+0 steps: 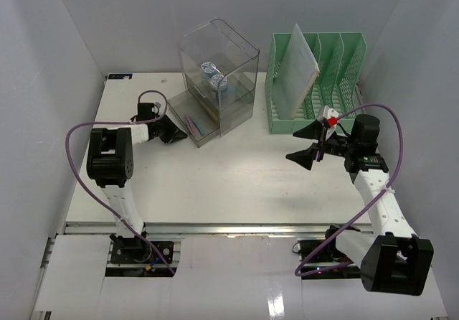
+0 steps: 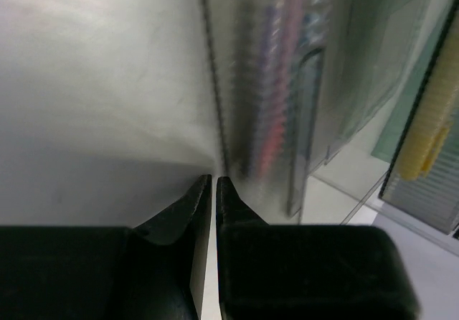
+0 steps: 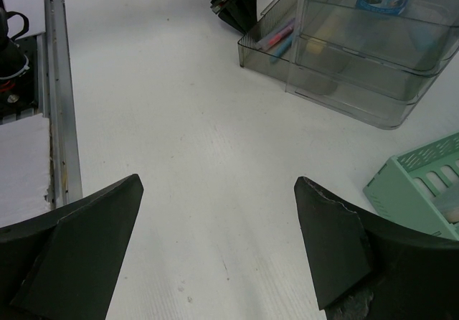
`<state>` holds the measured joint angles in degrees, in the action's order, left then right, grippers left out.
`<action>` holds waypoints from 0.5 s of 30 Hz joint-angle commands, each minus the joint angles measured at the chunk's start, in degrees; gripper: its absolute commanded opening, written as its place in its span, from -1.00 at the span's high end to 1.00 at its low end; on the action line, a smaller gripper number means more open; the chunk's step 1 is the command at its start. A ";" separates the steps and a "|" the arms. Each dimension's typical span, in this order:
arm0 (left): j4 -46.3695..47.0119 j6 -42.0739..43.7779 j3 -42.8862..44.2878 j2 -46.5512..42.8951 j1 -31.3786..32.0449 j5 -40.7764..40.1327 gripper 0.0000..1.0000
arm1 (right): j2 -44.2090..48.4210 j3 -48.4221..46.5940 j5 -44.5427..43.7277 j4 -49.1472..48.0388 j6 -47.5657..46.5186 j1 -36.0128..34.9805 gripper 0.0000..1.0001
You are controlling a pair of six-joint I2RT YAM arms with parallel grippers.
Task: Organize the desk
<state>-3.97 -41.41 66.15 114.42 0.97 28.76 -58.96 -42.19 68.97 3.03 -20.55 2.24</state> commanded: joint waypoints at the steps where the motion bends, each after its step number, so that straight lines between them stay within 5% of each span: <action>1: 2.32 -2.80 7.37 3.13 2.34 1.96 0.57 | -0.28 -0.70 0.09 0.03 -1.08 0.22 -0.86; 15: 0.38 -8.03 24.19 13.02 4.74 1.74 0.43 | -0.37 -0.70 -0.08 0.05 -1.25 0.32 -0.86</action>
<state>-3.68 -47.53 85.46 126.43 5.80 29.87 -59.27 -42.19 68.73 3.14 -21.26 2.24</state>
